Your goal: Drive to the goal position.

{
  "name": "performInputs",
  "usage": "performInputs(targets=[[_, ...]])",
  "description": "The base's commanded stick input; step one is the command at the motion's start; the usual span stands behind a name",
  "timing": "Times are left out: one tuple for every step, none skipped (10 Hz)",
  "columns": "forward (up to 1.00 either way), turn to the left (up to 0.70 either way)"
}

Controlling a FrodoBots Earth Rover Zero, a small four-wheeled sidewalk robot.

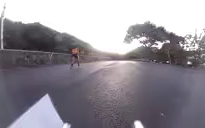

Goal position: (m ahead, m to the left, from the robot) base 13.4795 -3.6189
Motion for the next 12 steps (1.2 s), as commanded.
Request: performInputs(targets=[[0.5, -0.2], [0.5, 0.0], [0.5, 0.0], [0.5, 0.0], [0.5, -0.4], [0.5, -0.5], [0.5, -0.5], [0.5, -0.5], [0.5, -0.5], [0.5, -0.48], [0.5, -0.17], [0.5, -0.11]])
